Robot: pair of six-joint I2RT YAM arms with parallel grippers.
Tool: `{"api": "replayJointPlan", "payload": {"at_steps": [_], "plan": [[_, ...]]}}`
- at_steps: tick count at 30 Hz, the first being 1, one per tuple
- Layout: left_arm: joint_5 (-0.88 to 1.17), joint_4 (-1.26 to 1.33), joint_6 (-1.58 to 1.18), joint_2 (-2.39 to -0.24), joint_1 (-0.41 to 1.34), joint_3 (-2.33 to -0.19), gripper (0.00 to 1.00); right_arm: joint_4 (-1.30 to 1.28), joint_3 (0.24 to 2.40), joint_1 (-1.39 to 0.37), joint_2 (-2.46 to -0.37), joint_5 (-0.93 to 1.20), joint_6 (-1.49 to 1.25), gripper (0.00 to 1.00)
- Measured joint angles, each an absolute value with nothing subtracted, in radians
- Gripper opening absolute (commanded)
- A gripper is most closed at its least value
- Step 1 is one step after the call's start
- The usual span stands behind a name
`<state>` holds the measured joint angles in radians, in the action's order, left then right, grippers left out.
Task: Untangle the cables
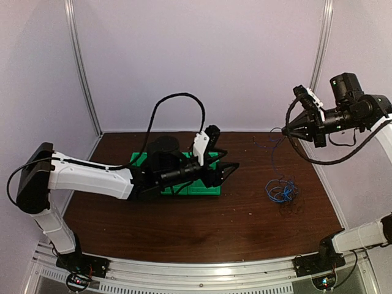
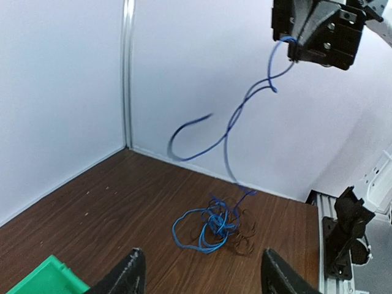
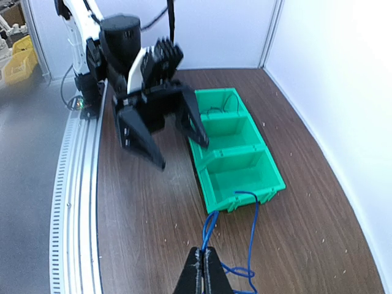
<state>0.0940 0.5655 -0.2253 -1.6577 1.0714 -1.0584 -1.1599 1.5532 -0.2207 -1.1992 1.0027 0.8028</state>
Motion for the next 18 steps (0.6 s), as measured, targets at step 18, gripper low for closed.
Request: {"api": "replayJointPlan", "payload": {"at_steps": [18], "plan": [[0.001, 0.786, -0.288, -2.187, 1.171, -1.624, 0.37, -1.123, 1.889, -0.229, -1.287, 1.188, 0.687, 0.00]]}}
